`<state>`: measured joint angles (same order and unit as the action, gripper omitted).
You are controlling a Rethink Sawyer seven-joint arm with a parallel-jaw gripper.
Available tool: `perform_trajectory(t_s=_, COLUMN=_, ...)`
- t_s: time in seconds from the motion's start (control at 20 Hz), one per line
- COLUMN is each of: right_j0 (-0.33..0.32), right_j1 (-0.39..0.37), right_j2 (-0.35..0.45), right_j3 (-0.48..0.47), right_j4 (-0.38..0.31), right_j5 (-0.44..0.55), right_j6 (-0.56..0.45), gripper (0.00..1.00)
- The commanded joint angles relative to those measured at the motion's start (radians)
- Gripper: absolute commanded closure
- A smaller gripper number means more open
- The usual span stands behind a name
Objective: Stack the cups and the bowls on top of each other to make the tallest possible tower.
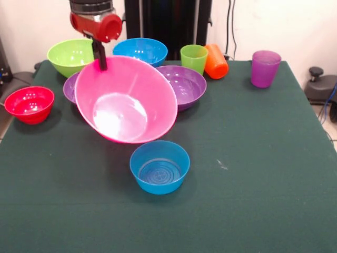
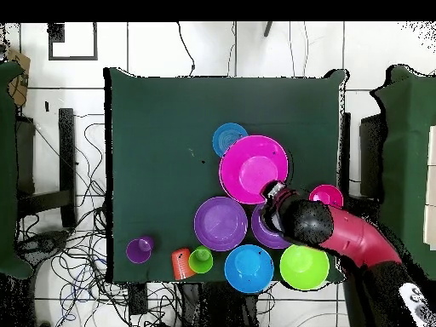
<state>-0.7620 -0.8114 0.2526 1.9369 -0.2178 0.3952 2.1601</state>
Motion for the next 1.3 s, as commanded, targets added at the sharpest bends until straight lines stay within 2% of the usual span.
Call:
perform_trajectory(t_s=0.05, right_j0=0.053, right_j1=0.079, right_j2=0.085, right_j3=-0.089, right_j4=0.061, right_j5=-0.037, right_j6=0.079, gripper=1.00)
perform_trajectory(t_s=0.3, right_j0=0.042, right_j1=0.115, right_j2=0.107, right_j3=-0.126, right_j4=0.080, right_j5=-0.043, right_j6=0.055, gripper=1.00)
perform_trajectory(t_s=0.75, right_j0=0.091, right_j1=0.104, right_j2=0.102, right_j3=-0.140, right_j4=0.142, right_j5=-0.023, right_j6=0.100, gripper=1.00)
perform_trajectory(t_s=0.85, right_j0=0.095, right_j1=0.086, right_j2=0.093, right_j3=-0.138, right_j4=0.153, right_j5=0.012, right_j6=0.094, gripper=1.00)
perform_trajectory(t_s=0.95, right_j0=0.082, right_j1=0.003, right_j2=0.093, right_j3=-0.092, right_j4=0.176, right_j5=0.126, right_j6=0.064, gripper=1.00)
perform_trajectory(t_s=1.0, right_j0=0.067, right_j1=-0.073, right_j2=0.098, right_j3=-0.046, right_j4=0.199, right_j5=0.214, right_j6=0.041, gripper=1.00)
perform_trajectory(t_s=1.1, right_j0=0.035, right_j1=-0.174, right_j2=0.123, right_j3=0.009, right_j4=0.244, right_j5=0.340, right_j6=-0.009, gripper=1.00)
perform_trajectory(t_s=1.3, right_j0=0.022, right_j1=-0.318, right_j2=0.143, right_j3=0.077, right_j4=0.337, right_j5=0.496, right_j6=-0.031, gripper=1.00)
